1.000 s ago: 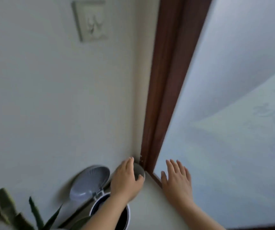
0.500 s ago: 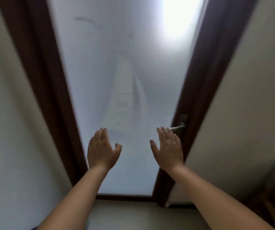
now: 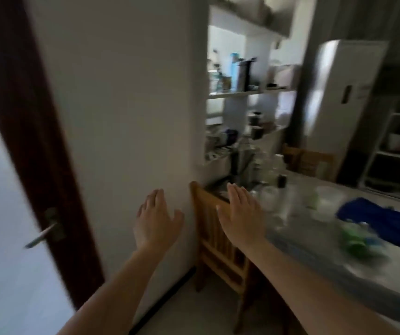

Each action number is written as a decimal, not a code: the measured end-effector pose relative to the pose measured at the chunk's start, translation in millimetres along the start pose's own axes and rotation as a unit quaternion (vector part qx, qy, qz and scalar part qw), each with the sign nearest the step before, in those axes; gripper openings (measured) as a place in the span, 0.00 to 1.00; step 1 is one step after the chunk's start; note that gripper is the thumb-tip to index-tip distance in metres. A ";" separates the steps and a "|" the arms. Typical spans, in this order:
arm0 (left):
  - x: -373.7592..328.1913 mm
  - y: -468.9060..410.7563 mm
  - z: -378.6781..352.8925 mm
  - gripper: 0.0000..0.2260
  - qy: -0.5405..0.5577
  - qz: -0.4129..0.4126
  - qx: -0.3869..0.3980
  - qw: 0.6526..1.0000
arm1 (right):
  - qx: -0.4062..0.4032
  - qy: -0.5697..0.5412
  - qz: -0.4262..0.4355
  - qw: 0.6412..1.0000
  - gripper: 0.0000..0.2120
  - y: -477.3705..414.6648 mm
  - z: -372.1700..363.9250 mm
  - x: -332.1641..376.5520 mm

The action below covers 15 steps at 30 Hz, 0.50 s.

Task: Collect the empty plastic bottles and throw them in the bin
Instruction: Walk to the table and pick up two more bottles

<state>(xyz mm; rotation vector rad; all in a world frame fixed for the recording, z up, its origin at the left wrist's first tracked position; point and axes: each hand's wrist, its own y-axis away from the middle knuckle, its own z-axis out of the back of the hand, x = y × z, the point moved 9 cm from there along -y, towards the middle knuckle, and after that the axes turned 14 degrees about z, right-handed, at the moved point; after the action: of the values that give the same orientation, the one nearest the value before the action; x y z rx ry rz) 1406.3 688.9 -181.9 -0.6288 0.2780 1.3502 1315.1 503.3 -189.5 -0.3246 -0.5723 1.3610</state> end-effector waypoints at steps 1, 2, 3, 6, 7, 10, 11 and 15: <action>-34.6 13.1 -17.8 0.30 0.009 -0.015 0.019 1.000 | 0.001 0.007 -0.013 1.000 0.30 17.1 19.4 -32.5; -68.7 27.3 -36.8 0.30 0.020 -0.030 0.039 0.999 | -0.001 0.012 -0.027 1.000 0.30 36.2 40.0 -65.2; -102.0 42.2 -55.5 0.31 0.032 -0.046 0.059 0.997 | -0.005 0.017 -0.044 0.999 0.30 55.6 60.2 -97.4; -197.4 96.3 -109.0 0.34 0.051 -0.104 0.120 0.986 | -0.013 0.057 -0.102 0.993 0.30 118.2 119.9 -187.7; -226.3 115.3 -123.5 0.34 0.054 -0.123 0.133 0.982 | -0.018 0.073 -0.122 0.990 0.30 138.4 138.1 -215.3; -301.8 171.9 -160.8 0.31 0.062 -0.174 0.169 0.968 | -0.033 0.107 -0.190 0.975 0.31 194.0 185.5 -289.2; -322.1 189.0 -171.3 0.31 0.062 -0.186 0.180 0.964 | -0.037 0.114 -0.216 0.969 0.31 210.7 198.3 -309.4; -381.0 238.3 -209.2 0.32 0.064 -0.237 0.205 0.948 | -0.039 0.131 -0.288 0.948 0.31 263.7 230.2 -366.9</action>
<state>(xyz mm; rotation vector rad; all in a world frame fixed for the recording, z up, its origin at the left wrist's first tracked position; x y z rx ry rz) 1128.7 279.2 -209.4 -0.3950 0.4660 0.7581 931.8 172.2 -213.3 -0.3613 -0.4505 0.7169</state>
